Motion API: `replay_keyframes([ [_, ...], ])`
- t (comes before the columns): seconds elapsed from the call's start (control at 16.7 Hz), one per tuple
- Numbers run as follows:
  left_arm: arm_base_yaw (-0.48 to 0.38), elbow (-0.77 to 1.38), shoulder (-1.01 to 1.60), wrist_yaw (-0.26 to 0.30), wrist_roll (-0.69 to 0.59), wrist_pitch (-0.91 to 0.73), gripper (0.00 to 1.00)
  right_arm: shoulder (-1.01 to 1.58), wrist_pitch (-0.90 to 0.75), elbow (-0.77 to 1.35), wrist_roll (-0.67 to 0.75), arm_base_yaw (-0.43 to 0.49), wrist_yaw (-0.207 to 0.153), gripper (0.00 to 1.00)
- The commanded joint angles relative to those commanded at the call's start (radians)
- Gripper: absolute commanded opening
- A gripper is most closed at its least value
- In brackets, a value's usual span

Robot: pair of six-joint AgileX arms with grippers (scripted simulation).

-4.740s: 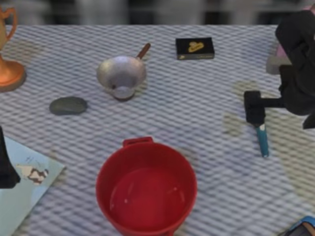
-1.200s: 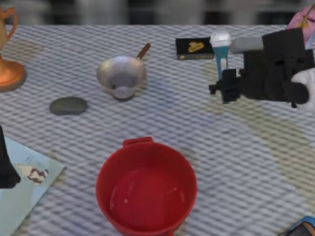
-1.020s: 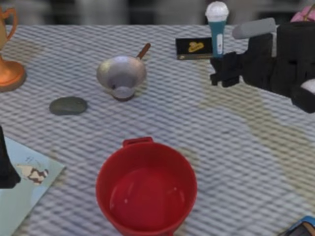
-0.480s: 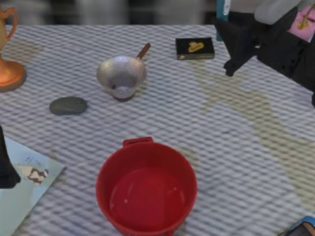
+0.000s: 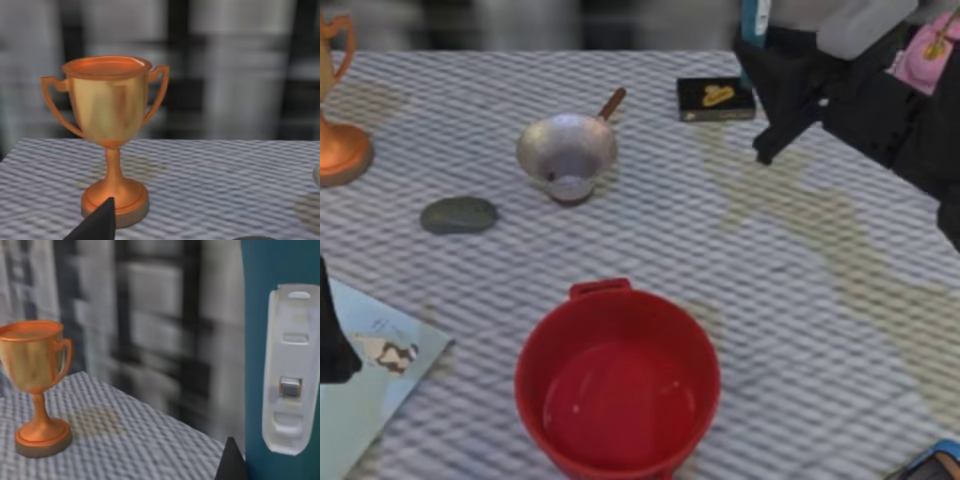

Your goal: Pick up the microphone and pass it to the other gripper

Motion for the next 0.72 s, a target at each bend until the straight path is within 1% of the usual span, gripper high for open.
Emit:
replay_keyframes([
  [0.3,0.0,0.0,0.0,0.0,0.0,0.0,1.0,-0.068,0.071,-0.07,0.014,0.185,0.181,0.0],
  [0.36,0.0,0.0,0.0,0.0,0.0,0.0,1.0,-0.08,0.082,-0.081,0.016,0.217,0.211,0.0],
  [0.42,0.0,0.0,0.0,0.0,0.0,0.0,1.0,-0.09,0.091,-0.089,0.018,0.239,0.233,0.0],
  [0.48,0.0,0.0,0.0,0.0,0.0,0.0,1.0,-0.096,0.097,-0.094,0.018,0.251,0.245,0.0],
  [0.66,0.0,0.0,0.0,0.0,0.0,0.0,1.0,-0.097,0.097,-0.095,0.019,0.253,0.247,0.0],
  [0.72,0.0,0.0,0.0,0.0,0.0,0.0,1.0,-0.092,0.095,-0.091,0.02,0.249,0.242,0.0],
])
